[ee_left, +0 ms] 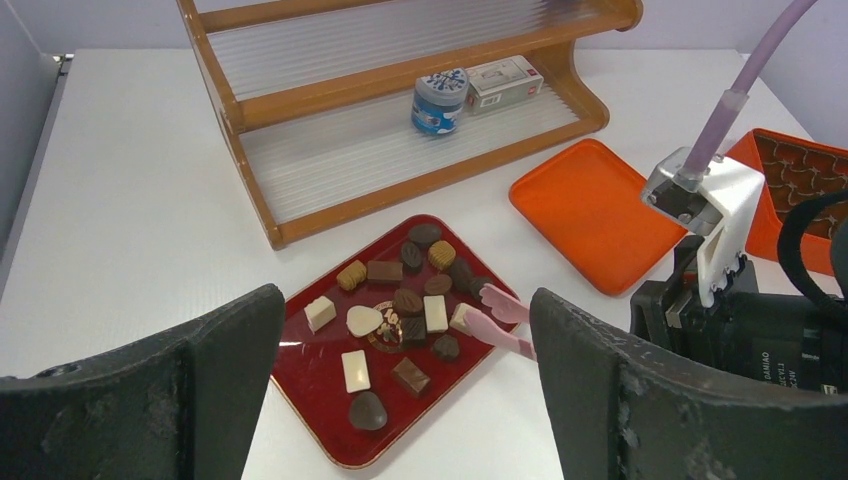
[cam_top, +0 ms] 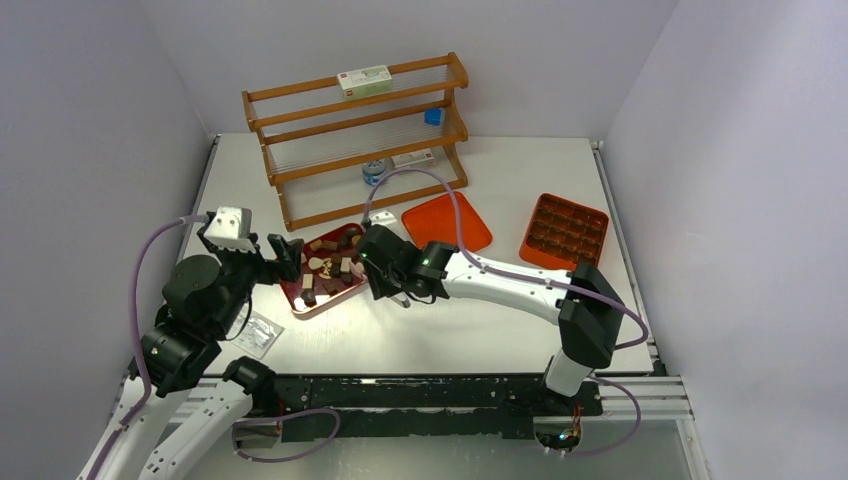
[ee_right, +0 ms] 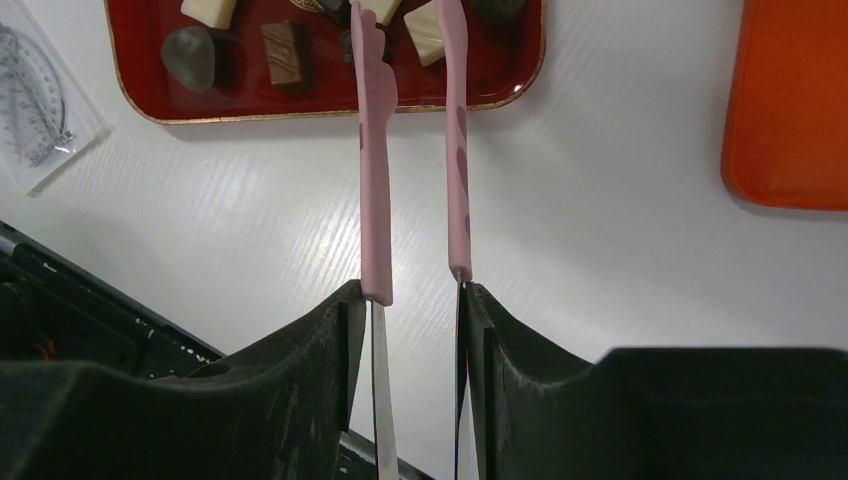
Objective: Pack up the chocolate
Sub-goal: Pick up the fake chocolate from the plate.
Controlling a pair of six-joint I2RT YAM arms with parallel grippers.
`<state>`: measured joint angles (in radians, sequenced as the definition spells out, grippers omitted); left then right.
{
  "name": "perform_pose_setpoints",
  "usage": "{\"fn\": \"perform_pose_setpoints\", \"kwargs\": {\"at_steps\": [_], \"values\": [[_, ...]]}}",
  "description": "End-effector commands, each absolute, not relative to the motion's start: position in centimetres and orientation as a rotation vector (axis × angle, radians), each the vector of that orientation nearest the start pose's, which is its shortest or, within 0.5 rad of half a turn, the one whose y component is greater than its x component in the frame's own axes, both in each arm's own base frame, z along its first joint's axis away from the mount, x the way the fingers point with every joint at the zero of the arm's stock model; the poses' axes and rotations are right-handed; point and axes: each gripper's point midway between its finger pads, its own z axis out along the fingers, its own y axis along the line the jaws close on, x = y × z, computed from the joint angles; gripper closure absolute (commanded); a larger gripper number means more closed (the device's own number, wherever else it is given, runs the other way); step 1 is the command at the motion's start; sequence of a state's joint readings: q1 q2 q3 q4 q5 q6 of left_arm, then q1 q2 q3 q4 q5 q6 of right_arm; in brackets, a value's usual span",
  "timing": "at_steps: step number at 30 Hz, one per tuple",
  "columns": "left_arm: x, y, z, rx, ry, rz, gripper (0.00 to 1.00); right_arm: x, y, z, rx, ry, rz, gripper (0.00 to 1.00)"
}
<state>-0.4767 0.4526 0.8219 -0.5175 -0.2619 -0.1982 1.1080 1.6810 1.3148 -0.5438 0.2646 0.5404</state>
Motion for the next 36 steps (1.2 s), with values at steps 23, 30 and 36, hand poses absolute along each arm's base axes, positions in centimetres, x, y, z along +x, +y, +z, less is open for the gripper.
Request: {"fn": "perform_pose_setpoints", "kwargs": {"at_steps": [23, 30, 36], "values": [[22.2, -6.9, 29.2, 0.056, 1.730, -0.250, 0.03, 23.1, 38.8, 9.8, -0.639, 2.422, 0.355, 0.55], [22.1, -6.6, 29.4, 0.043, 1.719, -0.245, 0.03, 23.7, 38.9, 10.0, -0.660, 2.404, 0.327, 0.63], [22.1, -6.5, 29.4, 0.040, 1.719, -0.239, 0.03, 23.7, 38.9, 11.6, -0.657, 2.375, 0.356, 0.66]]}}
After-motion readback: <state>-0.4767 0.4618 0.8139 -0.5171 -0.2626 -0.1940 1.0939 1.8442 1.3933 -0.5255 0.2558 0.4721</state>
